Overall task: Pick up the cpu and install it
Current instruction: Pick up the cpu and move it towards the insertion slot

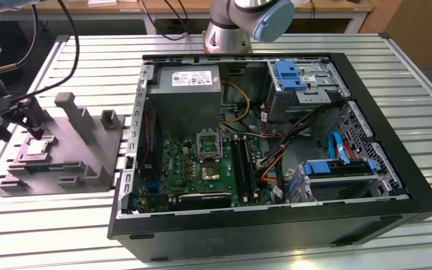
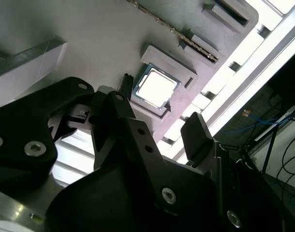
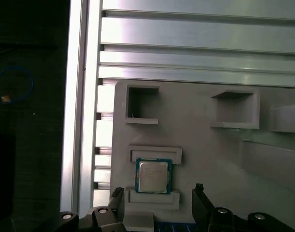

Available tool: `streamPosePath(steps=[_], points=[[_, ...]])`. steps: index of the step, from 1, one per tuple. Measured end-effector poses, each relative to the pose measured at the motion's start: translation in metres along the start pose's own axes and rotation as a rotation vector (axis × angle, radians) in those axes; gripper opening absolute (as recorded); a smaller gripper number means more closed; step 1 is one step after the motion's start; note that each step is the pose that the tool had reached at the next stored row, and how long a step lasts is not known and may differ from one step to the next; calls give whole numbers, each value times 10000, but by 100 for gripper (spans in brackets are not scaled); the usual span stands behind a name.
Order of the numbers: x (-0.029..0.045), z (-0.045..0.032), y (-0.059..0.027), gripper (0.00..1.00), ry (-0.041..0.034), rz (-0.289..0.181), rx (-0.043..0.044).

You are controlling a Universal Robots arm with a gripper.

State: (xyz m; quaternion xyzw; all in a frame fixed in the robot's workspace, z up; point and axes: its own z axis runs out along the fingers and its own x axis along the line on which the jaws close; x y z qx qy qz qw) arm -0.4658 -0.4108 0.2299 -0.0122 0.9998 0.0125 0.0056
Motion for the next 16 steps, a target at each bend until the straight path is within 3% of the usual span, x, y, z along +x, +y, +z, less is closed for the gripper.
streamPosePath(steps=[16], points=[[2,241,18,66,-5,182,2]])
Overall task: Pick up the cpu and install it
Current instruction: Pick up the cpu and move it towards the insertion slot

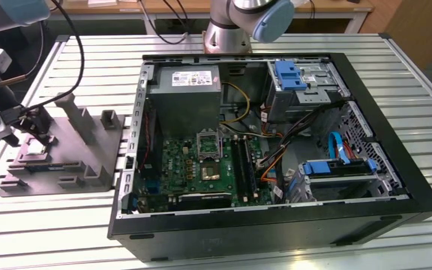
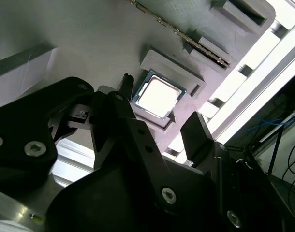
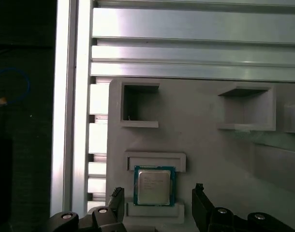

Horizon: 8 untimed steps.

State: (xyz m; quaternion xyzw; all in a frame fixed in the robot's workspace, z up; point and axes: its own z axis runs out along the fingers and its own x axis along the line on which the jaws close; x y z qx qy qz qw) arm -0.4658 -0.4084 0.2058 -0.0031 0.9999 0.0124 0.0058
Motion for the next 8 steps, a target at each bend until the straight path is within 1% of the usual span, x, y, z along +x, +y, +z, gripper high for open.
streamPosePath(steps=[8], points=[[1,94,5,66,-1,74,-3]])
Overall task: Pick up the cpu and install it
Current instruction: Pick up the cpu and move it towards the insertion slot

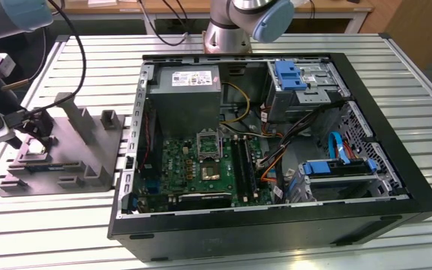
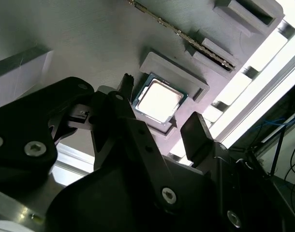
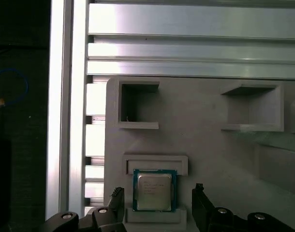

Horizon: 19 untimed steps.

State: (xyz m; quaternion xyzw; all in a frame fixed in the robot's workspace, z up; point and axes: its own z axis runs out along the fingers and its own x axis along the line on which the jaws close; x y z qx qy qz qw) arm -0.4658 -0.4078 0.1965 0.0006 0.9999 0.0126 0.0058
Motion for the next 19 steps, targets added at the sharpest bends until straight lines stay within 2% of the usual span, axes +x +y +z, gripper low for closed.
streamPosePath(steps=[13,19], points=[[19,132,19,66,-3,42,-1],[28,149,23,66,0,42,0]])
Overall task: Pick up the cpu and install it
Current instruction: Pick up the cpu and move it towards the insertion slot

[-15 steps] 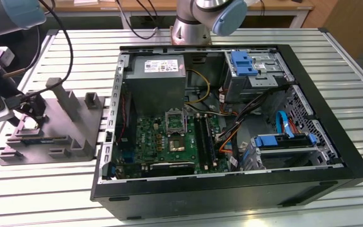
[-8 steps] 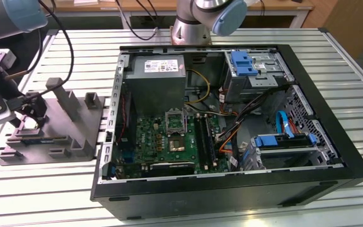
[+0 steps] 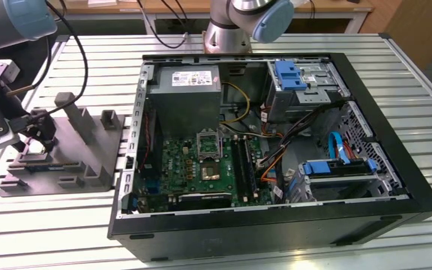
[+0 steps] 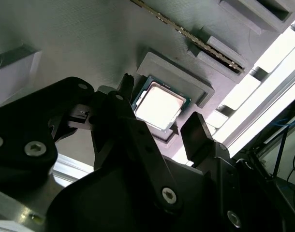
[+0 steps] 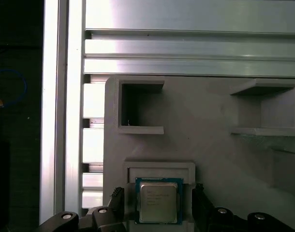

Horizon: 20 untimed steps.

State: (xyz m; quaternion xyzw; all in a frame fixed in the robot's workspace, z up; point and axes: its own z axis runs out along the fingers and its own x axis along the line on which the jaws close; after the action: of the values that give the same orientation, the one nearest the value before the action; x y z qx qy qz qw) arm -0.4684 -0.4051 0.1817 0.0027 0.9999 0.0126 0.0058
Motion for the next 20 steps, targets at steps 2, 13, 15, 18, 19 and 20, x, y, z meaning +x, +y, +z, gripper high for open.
streamPosePath(steps=[2,13,15,18,19,20], points=[[0,1,0,66,-1,0,-1],[0,2,0,58,-1,1,-1],[0,2,0,58,-1,0,-1],[0,0,0,58,-4,0,-2],[0,-2,0,58,-3,0,-2],[0,-5,0,58,-2,0,-1]])
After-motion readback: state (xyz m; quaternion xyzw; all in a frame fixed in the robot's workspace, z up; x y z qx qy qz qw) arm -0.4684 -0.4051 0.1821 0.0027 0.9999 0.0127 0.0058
